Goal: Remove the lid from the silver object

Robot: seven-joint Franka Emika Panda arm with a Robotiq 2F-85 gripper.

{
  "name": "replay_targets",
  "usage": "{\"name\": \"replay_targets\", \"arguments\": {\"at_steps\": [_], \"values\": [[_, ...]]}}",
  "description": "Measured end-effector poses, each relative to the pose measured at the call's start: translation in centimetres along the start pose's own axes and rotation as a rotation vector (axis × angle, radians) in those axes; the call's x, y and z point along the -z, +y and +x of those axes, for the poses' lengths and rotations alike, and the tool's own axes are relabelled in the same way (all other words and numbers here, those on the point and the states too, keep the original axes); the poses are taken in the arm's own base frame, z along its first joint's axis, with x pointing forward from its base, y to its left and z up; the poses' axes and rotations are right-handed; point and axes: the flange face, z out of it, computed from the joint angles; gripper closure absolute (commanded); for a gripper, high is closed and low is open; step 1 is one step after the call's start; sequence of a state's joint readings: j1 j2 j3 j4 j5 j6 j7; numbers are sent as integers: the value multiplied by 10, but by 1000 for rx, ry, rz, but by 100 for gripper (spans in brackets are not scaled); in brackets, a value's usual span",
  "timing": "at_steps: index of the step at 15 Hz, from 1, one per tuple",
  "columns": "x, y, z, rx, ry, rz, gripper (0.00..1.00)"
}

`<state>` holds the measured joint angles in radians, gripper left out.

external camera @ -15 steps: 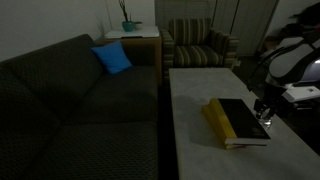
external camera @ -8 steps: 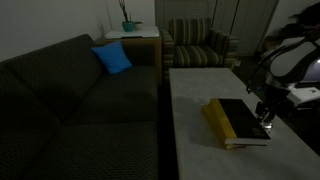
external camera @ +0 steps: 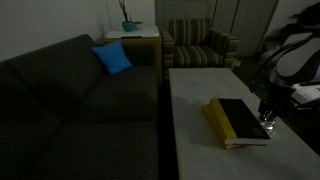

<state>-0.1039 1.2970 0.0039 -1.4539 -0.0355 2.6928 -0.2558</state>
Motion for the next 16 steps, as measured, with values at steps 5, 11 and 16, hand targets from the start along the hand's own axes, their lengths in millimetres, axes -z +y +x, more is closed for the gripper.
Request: {"name": "replay_targets", "arguments": {"at_steps": [5, 11, 16], "values": [[28, -11, -8, 6, -3, -59, 56], [16, -19, -31, 23, -116, -35, 56], [-18, -29, -56, 54, -231, 19, 56]]}}
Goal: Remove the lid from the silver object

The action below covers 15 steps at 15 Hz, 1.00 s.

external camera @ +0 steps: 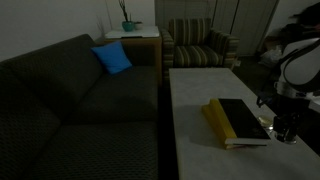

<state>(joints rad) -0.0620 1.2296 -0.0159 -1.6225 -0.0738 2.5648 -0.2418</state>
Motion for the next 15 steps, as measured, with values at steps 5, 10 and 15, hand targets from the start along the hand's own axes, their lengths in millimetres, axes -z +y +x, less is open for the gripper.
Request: {"name": "replay_targets", "arguments": {"at_steps": [5, 10, 15], "values": [[-48, 13, -1, -19, -83, 31, 56], [-65, 39, 16, -37, -107, 56, 56], [-60, 41, 20, -44, -89, 63, 56]]}}
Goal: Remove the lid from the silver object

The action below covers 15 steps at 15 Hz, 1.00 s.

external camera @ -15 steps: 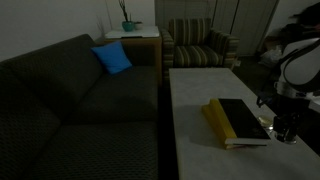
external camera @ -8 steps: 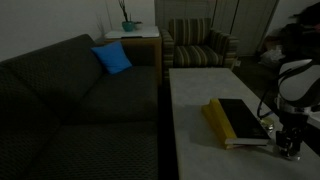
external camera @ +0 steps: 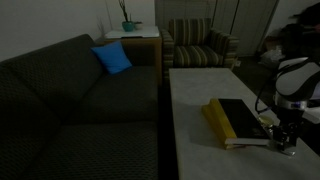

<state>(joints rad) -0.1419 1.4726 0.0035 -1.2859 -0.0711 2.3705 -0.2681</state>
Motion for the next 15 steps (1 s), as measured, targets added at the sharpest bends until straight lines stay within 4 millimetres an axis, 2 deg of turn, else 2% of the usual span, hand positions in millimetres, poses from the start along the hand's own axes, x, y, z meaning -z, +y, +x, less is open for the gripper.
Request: {"name": "replay_targets", "arguments": {"at_steps": [1, 2, 5, 15], "values": [[0, -1, 0, 1, 0, 1, 56], [0, -1, 0, 1, 1, 2, 8], [0, -1, 0, 1, 1, 2, 0], [9, 9, 6, -52, 53, -42, 0]]}}
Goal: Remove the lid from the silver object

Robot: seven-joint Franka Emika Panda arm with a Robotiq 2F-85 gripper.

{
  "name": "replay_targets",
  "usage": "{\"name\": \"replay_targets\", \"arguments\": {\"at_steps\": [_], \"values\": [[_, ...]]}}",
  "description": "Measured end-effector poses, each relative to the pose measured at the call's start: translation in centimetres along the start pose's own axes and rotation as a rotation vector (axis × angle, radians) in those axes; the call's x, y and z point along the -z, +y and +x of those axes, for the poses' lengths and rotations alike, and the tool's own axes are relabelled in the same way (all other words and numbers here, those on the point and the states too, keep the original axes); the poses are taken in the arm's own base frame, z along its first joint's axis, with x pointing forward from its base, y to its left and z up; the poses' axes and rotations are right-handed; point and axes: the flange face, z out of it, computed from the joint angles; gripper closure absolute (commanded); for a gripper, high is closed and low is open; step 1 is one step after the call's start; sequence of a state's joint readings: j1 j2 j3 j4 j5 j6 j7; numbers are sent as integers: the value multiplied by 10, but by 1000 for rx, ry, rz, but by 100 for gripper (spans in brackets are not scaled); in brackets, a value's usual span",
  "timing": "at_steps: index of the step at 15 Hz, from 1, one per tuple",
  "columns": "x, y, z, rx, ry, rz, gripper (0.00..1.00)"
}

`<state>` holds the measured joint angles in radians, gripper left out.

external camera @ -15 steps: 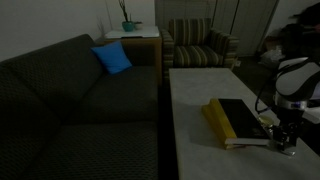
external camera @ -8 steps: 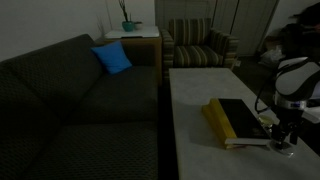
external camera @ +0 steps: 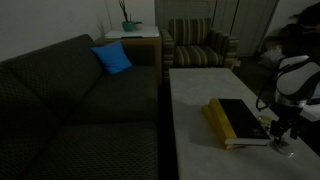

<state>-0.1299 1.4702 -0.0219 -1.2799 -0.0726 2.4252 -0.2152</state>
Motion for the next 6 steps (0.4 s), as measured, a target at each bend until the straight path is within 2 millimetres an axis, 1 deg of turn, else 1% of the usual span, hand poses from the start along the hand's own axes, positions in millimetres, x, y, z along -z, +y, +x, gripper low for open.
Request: {"name": "replay_targets", "arguments": {"at_steps": [3, 6], "values": [[3, -4, -3, -21, 18, -46, 0], [10, -13, -11, -23, 41, -91, 0]]}}
